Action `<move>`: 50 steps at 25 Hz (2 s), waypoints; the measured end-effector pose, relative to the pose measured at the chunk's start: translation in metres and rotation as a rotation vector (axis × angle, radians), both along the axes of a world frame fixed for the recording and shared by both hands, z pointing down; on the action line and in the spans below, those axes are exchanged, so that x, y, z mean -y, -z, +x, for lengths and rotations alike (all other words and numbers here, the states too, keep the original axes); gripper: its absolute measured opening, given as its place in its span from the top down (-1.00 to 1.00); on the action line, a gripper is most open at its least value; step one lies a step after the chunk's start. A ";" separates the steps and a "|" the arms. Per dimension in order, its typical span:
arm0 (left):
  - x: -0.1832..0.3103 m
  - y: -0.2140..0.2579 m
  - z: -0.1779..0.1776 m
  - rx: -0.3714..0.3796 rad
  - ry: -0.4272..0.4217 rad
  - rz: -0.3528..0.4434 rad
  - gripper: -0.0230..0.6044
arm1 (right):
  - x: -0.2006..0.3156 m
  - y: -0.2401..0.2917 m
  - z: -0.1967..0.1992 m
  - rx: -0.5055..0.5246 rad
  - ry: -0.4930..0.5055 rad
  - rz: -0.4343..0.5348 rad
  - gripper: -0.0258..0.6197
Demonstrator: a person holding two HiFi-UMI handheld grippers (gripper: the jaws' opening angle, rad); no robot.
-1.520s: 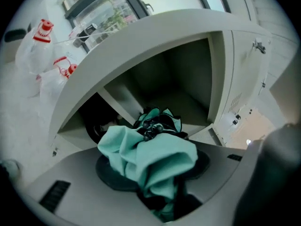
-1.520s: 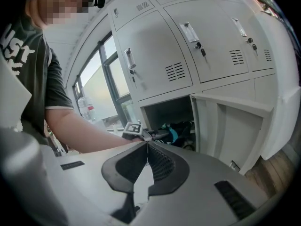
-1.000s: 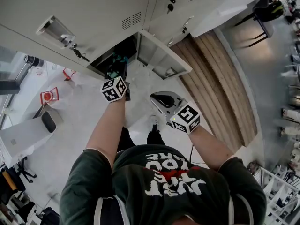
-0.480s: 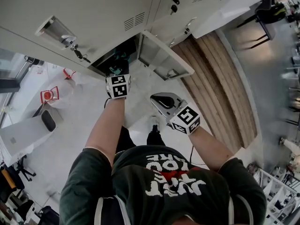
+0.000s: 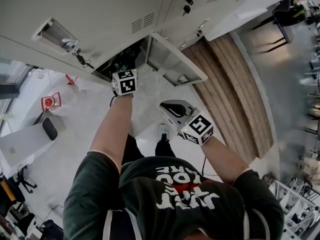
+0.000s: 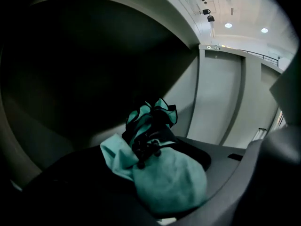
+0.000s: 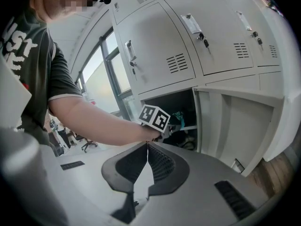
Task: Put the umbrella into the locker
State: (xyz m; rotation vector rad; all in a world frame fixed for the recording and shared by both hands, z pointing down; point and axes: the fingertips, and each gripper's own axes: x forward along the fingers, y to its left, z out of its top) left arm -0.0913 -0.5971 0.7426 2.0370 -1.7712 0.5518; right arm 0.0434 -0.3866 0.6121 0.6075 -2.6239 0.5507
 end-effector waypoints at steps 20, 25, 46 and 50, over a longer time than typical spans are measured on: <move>0.065 -0.011 -0.025 0.128 0.046 0.008 0.14 | 0.015 -0.013 0.007 0.002 -0.006 -0.018 0.81; 0.070 -0.028 -0.029 0.136 0.040 -0.021 0.10 | 0.016 -0.016 0.010 -0.001 -0.004 -0.026 0.81; 0.047 -0.047 -0.027 0.016 0.023 -0.125 -0.68 | 0.009 -0.013 0.015 0.014 -0.011 -0.041 0.81; 0.027 -0.038 -0.021 -0.017 0.050 -0.090 -0.68 | 0.004 -0.012 0.010 0.017 -0.004 -0.038 0.81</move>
